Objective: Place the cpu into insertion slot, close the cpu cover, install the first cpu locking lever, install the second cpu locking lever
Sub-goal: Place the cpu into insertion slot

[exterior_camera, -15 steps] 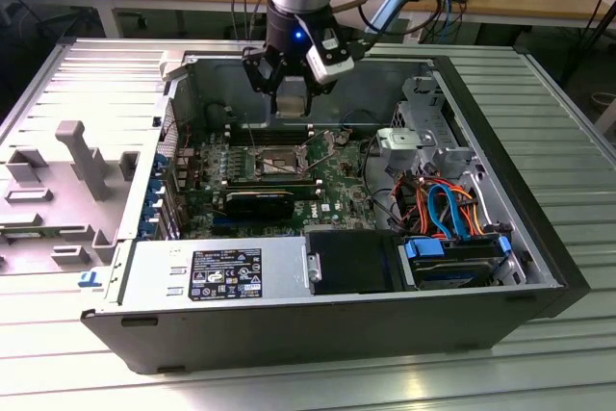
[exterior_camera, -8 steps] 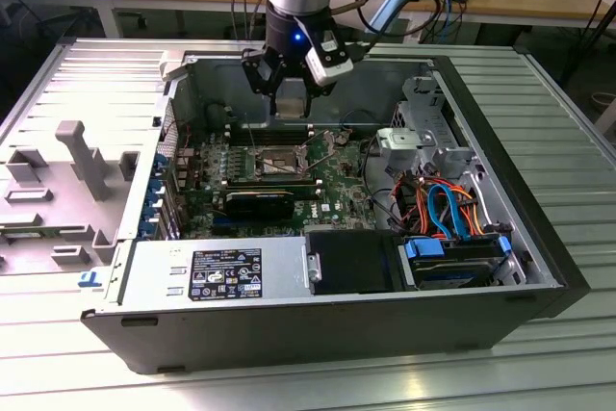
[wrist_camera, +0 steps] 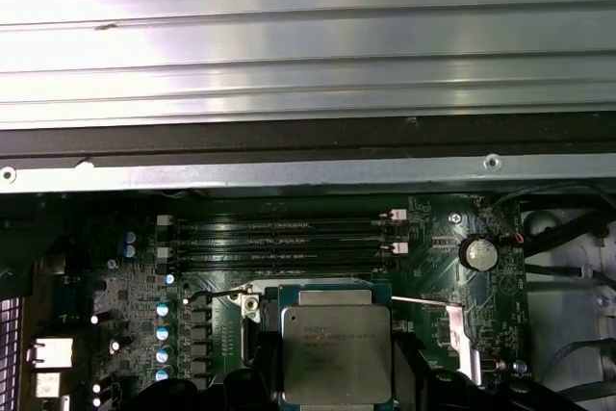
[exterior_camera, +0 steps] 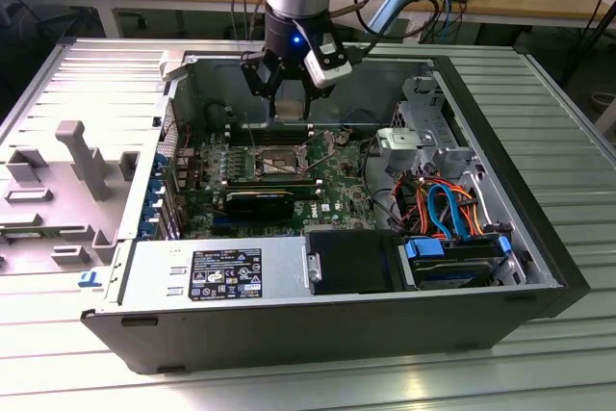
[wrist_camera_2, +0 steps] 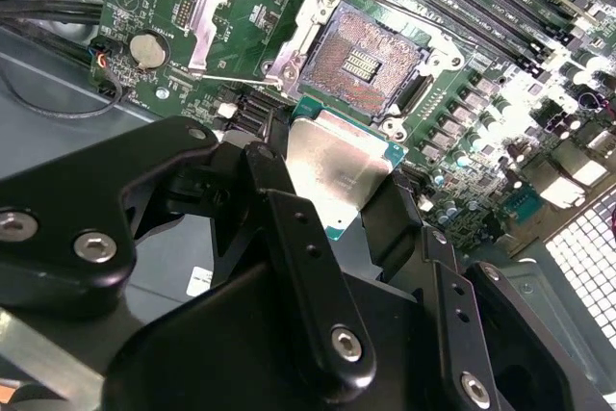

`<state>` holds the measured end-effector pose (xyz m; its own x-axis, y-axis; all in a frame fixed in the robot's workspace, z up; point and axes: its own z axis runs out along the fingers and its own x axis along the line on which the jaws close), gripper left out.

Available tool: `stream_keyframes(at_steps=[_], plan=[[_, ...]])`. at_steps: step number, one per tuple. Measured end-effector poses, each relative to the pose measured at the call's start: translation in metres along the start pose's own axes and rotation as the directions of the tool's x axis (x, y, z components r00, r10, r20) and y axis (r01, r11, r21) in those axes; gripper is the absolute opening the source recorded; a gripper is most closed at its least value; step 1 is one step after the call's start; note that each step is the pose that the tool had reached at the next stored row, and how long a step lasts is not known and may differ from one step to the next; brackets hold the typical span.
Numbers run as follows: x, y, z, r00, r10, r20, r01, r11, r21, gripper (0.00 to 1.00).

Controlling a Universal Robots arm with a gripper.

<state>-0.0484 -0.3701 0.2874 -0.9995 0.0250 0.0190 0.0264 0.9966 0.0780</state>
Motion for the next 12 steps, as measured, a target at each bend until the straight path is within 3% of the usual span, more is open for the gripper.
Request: stream_keyframes(at_steps=[12], plan=[[0.0009, -0.0005, 0.0028, 1.0, 0.0, 0.0, 0.0, 1.0, 0.0015, 0.55]])
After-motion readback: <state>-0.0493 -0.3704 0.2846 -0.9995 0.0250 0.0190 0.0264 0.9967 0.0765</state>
